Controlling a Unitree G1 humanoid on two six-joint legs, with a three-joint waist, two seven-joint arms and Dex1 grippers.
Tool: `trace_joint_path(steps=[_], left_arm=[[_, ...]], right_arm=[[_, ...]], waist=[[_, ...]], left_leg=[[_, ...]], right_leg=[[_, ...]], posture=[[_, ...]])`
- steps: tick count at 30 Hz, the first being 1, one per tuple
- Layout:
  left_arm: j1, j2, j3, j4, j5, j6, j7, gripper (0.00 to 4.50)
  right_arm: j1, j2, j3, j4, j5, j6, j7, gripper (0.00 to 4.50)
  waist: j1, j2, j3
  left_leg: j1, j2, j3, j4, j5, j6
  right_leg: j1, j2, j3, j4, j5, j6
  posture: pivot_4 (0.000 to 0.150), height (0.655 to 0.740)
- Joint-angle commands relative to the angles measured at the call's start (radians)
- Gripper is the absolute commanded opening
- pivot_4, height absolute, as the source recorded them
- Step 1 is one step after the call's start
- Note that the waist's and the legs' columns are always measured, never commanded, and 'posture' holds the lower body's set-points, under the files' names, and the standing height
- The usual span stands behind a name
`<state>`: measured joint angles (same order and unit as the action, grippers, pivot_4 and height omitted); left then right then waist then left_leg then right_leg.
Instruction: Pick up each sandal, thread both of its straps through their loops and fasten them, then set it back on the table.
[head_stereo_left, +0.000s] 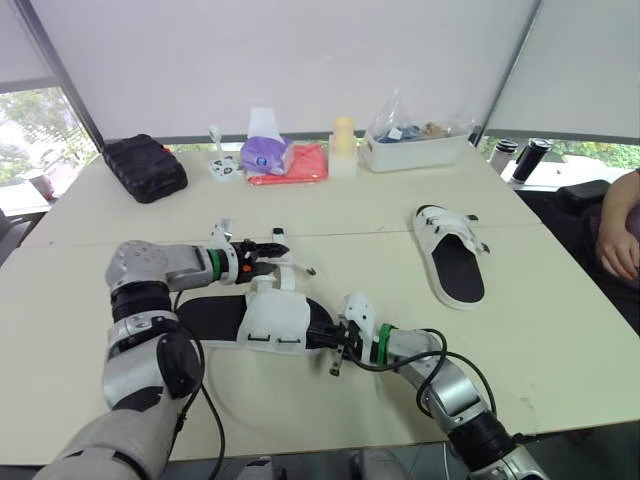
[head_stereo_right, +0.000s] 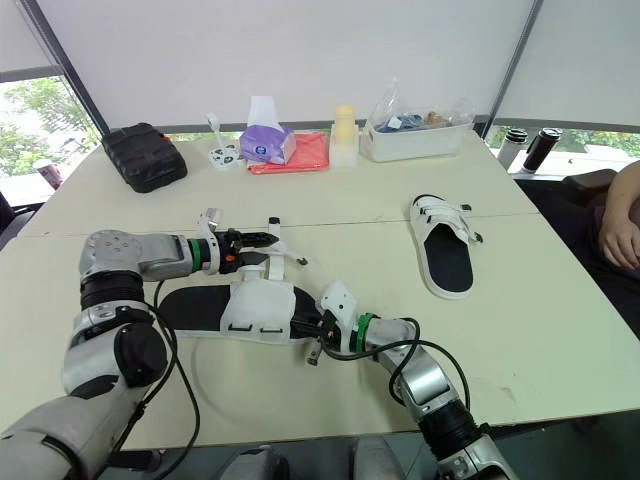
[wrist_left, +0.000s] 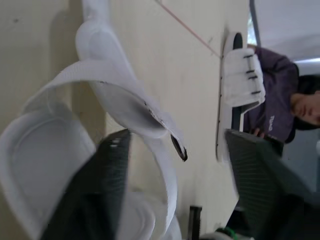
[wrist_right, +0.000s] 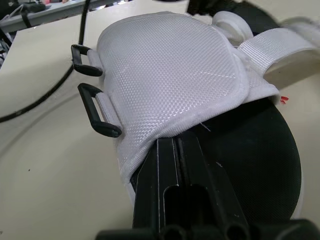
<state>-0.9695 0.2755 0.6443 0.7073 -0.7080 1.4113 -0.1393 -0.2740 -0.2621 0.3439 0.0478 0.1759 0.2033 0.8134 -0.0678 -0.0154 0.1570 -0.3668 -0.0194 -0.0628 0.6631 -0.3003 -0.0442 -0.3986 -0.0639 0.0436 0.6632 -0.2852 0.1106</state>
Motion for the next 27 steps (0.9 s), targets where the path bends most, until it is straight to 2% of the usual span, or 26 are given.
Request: trace_joint_path(steps=[1,2,3,9,15,19,23,26,27], left_arm=[[-0.035,-0.009,0.033,0.037,0.008,-0.102,0.043,0.69],[-0.038,-0.011,0.039,0.048,0.005,-0.121,0.048,0.17],[-0.042,-0.012,0.048,0.056,-0.002,-0.134,0.051,0.02],[-0.042,0.025,0.076,0.008,-0.077,-0.059,-0.005,0.02],[0.037,0.089,0.075,-0.141,-0.167,0.096,-0.102,0.02],[0.1,0.114,0.02,-0.27,-0.201,0.145,-0.178,0.02],[0.137,0.112,-0.058,-0.333,-0.165,0.103,-0.203,0.02],[0.15,0.107,-0.108,-0.343,-0.125,0.012,-0.218,0.88],[0.155,0.109,-0.127,-0.349,-0.118,-0.008,-0.229,1.3]], right_arm=[[0.006,0.008,0.015,0.072,-0.045,0.02,-0.033,0.0],[0.005,0.009,0.015,0.074,-0.046,0.019,-0.033,0.0],[0.006,0.009,0.015,0.075,-0.047,0.017,-0.033,0.0],[0.008,0.012,0.015,0.079,-0.049,0.011,-0.036,0.0],[0.014,0.014,0.015,0.082,-0.047,0.008,-0.039,0.0],[0.016,0.013,0.017,0.083,-0.046,0.007,-0.036,0.0],[0.011,0.01,0.018,0.089,-0.047,0.006,-0.031,0.0],[0.008,0.008,0.018,0.09,-0.048,0.006,-0.029,0.0],[0.007,0.006,0.017,0.088,-0.048,0.006,-0.029,0.0]], waist=[[-0.001,0.0,0.0],[-0.001,0.0,0.0],[-0.001,0.0,0.0],[-0.001,0.0,0.0],[-0.002,0.0,0.0],[0.0,0.0,0.0],[0.001,0.0,0.0],[0.0,0.0,0.0],[0.0,0.0,0.0]], left_leg=[[0.0,0.0,0.0,0.0,0.0,0.0],[0.0,0.0,0.0,0.0,0.0,0.0],[0.0,0.0,0.0,0.0,0.0,0.0],[0.0,0.0,0.0,0.0,0.0,0.0],[0.0,0.001,0.0,-0.001,0.0,0.0],[0.0,0.001,0.0,-0.001,0.0,-0.001],[0.0,0.001,0.0,-0.001,0.001,-0.002],[0.0,0.001,0.0,-0.002,0.001,-0.003],[0.0,0.001,0.0,-0.002,0.001,-0.003]], right_leg=[[0.0,0.0,0.0,0.0,0.0,0.0],[0.0,0.0,0.0,0.0,0.0,0.0],[0.0,0.0,0.0,0.0,0.0,0.0],[0.0,0.0,0.0,0.0,0.0,0.0],[-0.001,0.001,0.0,0.0,0.0,0.0],[0.0,0.0,0.0,0.0,0.0,0.0],[0.0,0.0,0.0,0.0,0.0,0.0],[0.0,0.0,0.0,-0.001,0.0,0.0],[0.0,0.0,0.0,-0.001,0.0,0.0]], posture=[[0.15,0.74],[0.15,0.74],[0.15,0.74],[0.15,0.74],[0.15,0.74],[0.15,0.74],[0.15,0.74],[0.15,0.74],[0.15,0.74]])
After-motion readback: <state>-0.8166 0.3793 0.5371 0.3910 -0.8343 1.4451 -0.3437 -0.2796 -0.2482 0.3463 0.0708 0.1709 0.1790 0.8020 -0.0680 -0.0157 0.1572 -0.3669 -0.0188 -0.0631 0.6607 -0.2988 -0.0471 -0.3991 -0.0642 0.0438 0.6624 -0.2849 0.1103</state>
